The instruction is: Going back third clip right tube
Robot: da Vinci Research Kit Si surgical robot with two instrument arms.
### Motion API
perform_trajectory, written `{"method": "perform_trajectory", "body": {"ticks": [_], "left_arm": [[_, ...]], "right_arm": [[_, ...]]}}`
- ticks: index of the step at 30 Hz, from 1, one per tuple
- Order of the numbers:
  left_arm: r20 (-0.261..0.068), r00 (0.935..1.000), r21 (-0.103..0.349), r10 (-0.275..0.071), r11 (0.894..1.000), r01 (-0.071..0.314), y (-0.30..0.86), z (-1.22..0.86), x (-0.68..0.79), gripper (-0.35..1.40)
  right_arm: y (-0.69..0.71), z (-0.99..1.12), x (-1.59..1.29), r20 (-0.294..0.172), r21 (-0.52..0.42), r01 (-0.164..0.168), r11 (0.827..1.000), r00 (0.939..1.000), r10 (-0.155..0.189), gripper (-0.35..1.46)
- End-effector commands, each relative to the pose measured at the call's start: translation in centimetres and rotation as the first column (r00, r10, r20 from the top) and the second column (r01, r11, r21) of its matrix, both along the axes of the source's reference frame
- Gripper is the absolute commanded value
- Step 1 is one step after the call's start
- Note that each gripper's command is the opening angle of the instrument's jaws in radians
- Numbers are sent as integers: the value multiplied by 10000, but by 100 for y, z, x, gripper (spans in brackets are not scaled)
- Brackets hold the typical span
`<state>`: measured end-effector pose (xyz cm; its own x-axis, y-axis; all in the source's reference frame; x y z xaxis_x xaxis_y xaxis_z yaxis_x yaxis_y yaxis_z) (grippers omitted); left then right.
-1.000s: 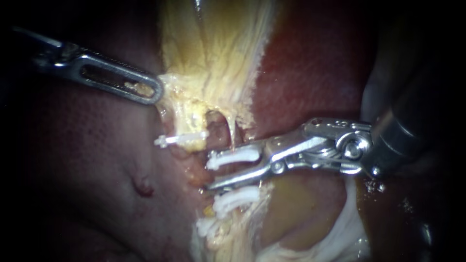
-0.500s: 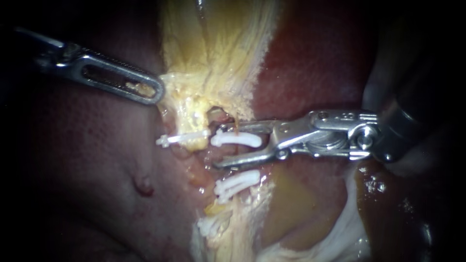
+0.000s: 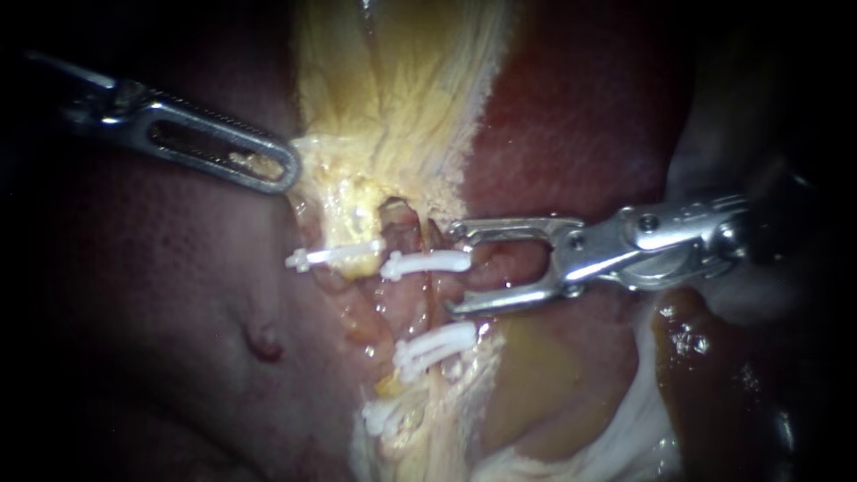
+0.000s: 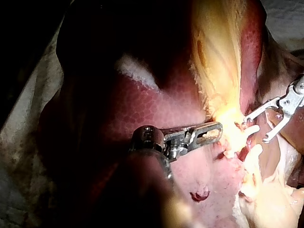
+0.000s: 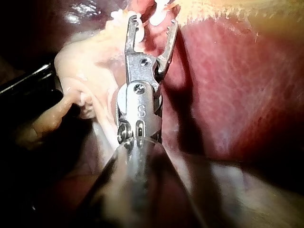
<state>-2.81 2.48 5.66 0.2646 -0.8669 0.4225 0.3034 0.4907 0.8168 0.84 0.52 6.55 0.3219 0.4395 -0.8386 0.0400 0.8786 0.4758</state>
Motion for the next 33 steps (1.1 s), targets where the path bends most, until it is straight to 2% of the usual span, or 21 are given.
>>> {"method": "perform_trajectory", "body": {"ticks": [1, 7, 15, 19, 22, 26, 30, 33], "left_arm": [[7, 10000, 1, 3, 10000, -3, 0, -1, 0, -35], [6, 10000, 1, 2, 10000, -2, 0, -1, 0, -35], [7, 10000, -6, 9, 10000, -9, -2, 3, -6, -35], [69, 10000, -3, 63, 10000, -63, -7, 13, -28, -35], [40, 9997, 20, 253, 9997, -253, -13, 25, -49, -35], [-36, 9985, -75, 550, 9985, -550, -28, 48, -68, -35], [-102, 9980, -12, 626, 9980, -626, -34, 63, -74, -35], [-98, 9979, -19, 639, 9980, -639, -33, 66, -74, -35]], "right_arm": [[1, -3, -6, -3, -66, 14, 10000, 10000, -14, 50], [3, -24, -41, -149, -230, 230, 9995, 9996, -233, 50], [2, -29, -50, -164, -280, 255, 9993, 9995, -259, 50], [2, -29, -52, -178, -337, 279, 9990, 9994, -285, 50], [2, -30, -53, -181, -335, 283, 9990, 9994, -289, 50], [3, -31, -53, -189, -381, 294, 9988, 9994, -301, 50], [4, -32, -53, -190, -369, 291, 9989, 9994, -299, 50], [4, -34, -53, -187, -427, 286, 9987, 9994, -294, 50]]}}
